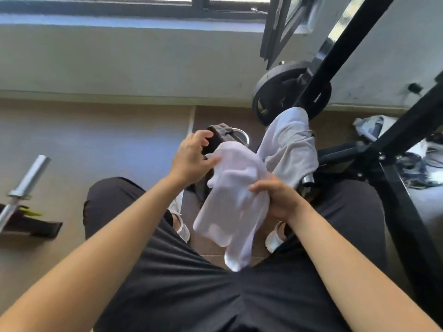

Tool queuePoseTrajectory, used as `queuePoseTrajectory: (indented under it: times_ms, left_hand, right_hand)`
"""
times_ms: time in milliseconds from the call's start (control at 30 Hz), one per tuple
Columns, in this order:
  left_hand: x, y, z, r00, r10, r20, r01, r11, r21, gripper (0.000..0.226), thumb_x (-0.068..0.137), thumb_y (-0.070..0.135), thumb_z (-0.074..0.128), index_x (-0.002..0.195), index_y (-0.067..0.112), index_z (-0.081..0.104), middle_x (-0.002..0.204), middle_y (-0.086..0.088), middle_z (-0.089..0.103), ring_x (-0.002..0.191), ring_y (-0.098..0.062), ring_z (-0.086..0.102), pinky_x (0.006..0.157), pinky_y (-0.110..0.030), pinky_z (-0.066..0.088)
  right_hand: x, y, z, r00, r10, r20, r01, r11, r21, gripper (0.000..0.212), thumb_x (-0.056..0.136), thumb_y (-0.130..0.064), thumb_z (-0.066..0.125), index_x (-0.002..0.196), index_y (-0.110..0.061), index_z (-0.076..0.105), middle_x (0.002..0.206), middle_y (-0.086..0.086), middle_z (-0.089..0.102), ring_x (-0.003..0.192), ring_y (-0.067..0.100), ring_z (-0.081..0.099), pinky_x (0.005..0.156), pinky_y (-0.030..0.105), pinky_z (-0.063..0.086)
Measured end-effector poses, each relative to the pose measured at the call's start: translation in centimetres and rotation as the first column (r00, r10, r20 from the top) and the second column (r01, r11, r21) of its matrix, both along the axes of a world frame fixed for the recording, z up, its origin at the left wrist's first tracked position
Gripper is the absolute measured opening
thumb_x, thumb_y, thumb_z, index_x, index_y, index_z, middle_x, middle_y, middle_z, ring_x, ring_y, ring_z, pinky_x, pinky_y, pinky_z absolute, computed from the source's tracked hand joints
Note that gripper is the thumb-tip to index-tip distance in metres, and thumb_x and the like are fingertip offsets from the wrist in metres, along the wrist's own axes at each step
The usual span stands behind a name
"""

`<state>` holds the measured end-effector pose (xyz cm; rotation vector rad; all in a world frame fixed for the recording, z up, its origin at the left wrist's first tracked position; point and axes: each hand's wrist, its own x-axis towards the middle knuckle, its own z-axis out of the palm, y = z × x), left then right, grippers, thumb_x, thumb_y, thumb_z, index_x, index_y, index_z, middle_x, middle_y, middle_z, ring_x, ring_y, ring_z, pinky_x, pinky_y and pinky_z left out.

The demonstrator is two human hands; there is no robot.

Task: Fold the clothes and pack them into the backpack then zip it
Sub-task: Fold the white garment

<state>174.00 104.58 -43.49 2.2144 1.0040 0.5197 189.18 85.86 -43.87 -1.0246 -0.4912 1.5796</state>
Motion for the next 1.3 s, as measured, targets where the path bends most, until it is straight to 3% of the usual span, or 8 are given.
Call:
queuePoseTrajectory:
  times_ms: [100,167,267,533,700,867,1100,1300]
  left_hand:
    - [-1.9,-0.9,-5.3,0.976,0.151,-0.156,-0.201,0.899,-0.389,0.020,0.087,0.037,0.070,0.087,0.018,0.067,0.077,0.003,0.060,0.080,-0.022,0.058,0.073,-0.030,0.044]
    - [-3.1,-2.3,-7.3,0.959,0.167,-0.229,-0.279,0.703,-0.655,0.039,0.092,0.046,0.059,0.071,0.013,0.059,0.068,-0.004,0.059,0.072,-0.024,0.054,0.066,-0.032,0.043]
    - [-3.2,-3.6,-7.8,0.985,0.014,-0.173,-0.164,0.400,-0.902,0.073,0.099,0.068,0.033,0.092,0.010,0.077,0.097,-0.009,0.079,0.088,-0.025,0.069,0.075,-0.034,0.048]
    - [-2.2,-3.8,-8.5,0.974,0.226,0.011,-0.092,0.442,-0.893,0.052,0.098,0.062,0.045,0.120,0.021,0.069,0.132,-0.007,0.067,0.124,-0.029,0.059,0.109,-0.045,0.042]
    - [-1.7,-3.7,-6.6,0.958,0.196,0.208,0.141,0.309,-0.941,0.066,0.099,0.067,0.034,0.117,0.018,0.075,0.128,-0.007,0.072,0.122,-0.026,0.064,0.101,-0.042,0.041]
    - [-1.6,-3.7,-7.2,0.937,0.325,0.129,-0.041,0.468,-0.883,0.028,0.099,0.043,0.058,0.116,0.023,0.069,0.123,-0.005,0.073,0.116,-0.026,0.066,0.096,-0.039,0.048]
    - [-1.8,-4.2,-6.4,0.986,0.051,0.156,0.124,0.395,-0.910,0.061,0.089,0.063,0.057,0.125,0.016,0.070,0.126,-0.007,0.071,0.115,-0.025,0.065,0.092,-0.035,0.048]
    - [-2.6,-4.5,-6.5,0.999,-0.044,0.029,0.041,0.326,-0.944,0.049,0.086,0.059,0.070,0.118,0.022,0.076,0.115,0.000,0.077,0.112,-0.021,0.070,0.099,-0.037,0.052]
  right_hand:
    - [0.9,-0.5,0.0,0.989,-0.137,-0.057,0.134,0.990,-0.051,0.058,0.071,0.006,0.054,0.129,0.003,0.058,0.105,0.023,0.063,0.092,0.037,0.066,0.079,0.042,0.059]
    - [1.0,-0.6,-0.3,0.976,-0.195,-0.100,0.188,0.979,-0.075,0.059,0.067,0.006,0.051,0.125,-0.002,0.058,0.100,0.021,0.064,0.090,0.035,0.068,0.078,0.041,0.060]
    - [1.3,-0.4,-0.4,0.962,-0.240,-0.133,0.233,0.970,-0.067,0.059,0.066,0.005,0.050,0.124,-0.003,0.055,0.102,0.019,0.060,0.094,0.034,0.063,0.083,0.043,0.057]
    - [2.2,-0.7,0.3,0.926,-0.132,-0.354,0.145,0.989,0.011,0.054,0.071,-0.003,0.054,0.124,-0.005,0.060,0.109,0.018,0.061,0.102,0.032,0.059,0.083,0.042,0.058]
    - [2.5,-1.0,0.6,0.945,-0.136,-0.298,0.155,0.987,0.042,0.047,0.078,-0.002,0.042,0.112,-0.008,0.074,0.106,0.018,0.067,0.100,0.034,0.064,0.087,0.044,0.056]
    - [2.6,-1.0,0.1,0.962,-0.184,-0.201,0.187,0.982,-0.003,0.055,0.067,-0.004,0.061,0.122,-0.004,0.065,0.108,0.021,0.064,0.098,0.036,0.065,0.085,0.045,0.057]
    - [2.2,-0.8,0.5,0.973,-0.157,-0.167,0.161,0.987,0.012,0.049,0.078,-0.010,0.066,0.127,-0.006,0.059,0.110,0.021,0.063,0.102,0.036,0.063,0.086,0.046,0.057]
    - [2.5,-0.5,-0.4,0.976,-0.166,-0.141,0.166,0.986,-0.014,0.059,0.078,-0.025,0.078,0.130,-0.005,0.060,0.115,0.022,0.062,0.107,0.036,0.061,0.095,0.050,0.049]
